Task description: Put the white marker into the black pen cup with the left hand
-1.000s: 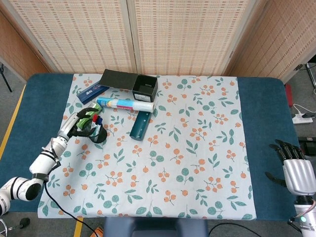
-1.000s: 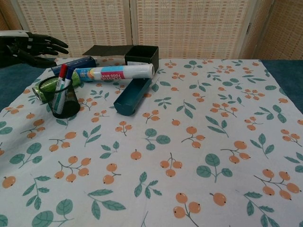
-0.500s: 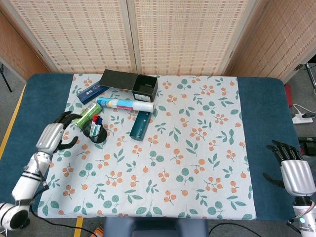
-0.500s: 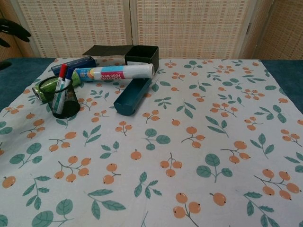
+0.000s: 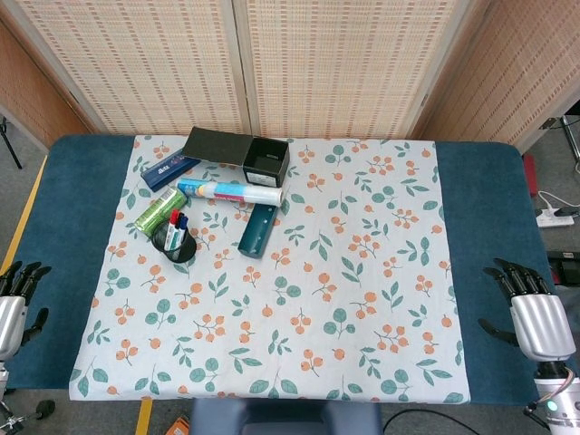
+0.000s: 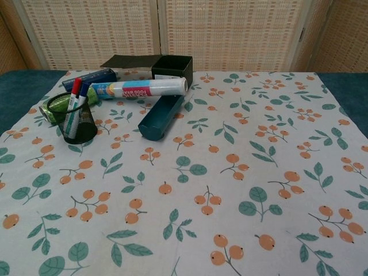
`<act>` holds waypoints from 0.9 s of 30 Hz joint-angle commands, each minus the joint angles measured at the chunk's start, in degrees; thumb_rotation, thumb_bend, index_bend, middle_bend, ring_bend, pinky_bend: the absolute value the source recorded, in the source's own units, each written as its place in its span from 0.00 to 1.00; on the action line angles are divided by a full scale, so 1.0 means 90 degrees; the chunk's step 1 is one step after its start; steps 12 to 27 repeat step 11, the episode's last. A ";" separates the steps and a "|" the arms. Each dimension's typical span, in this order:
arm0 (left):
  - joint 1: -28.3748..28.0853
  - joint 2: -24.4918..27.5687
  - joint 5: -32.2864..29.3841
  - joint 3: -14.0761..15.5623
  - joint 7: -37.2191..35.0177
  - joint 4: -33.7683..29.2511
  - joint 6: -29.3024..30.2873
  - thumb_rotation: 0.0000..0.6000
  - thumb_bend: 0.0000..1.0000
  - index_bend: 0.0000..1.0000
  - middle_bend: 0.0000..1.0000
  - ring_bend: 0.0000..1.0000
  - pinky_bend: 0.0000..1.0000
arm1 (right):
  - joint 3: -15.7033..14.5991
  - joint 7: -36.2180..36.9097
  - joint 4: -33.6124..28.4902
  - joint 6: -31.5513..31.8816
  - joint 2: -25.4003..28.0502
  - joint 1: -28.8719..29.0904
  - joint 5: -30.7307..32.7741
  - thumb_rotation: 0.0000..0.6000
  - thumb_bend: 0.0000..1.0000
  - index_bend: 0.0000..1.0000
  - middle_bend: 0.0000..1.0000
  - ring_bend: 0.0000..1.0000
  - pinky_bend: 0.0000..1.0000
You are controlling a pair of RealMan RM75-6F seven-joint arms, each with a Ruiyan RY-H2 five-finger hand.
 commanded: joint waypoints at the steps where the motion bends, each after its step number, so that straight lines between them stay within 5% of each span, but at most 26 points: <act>1: 0.0017 -0.0036 0.0024 0.0011 -0.0048 0.0041 0.0010 1.00 0.36 0.18 0.10 0.04 0.16 | -0.0004 -0.0010 0.0003 -0.0016 -0.0005 0.0005 0.0005 1.00 0.04 0.23 0.13 0.14 0.18; 27: -0.0002 -0.0053 0.0019 -0.0036 -0.0025 -0.0003 -0.0005 1.00 0.36 0.17 0.09 0.04 0.16 | 0.0000 -0.0021 0.0025 -0.0067 -0.0015 0.0022 0.0047 1.00 0.04 0.23 0.13 0.14 0.18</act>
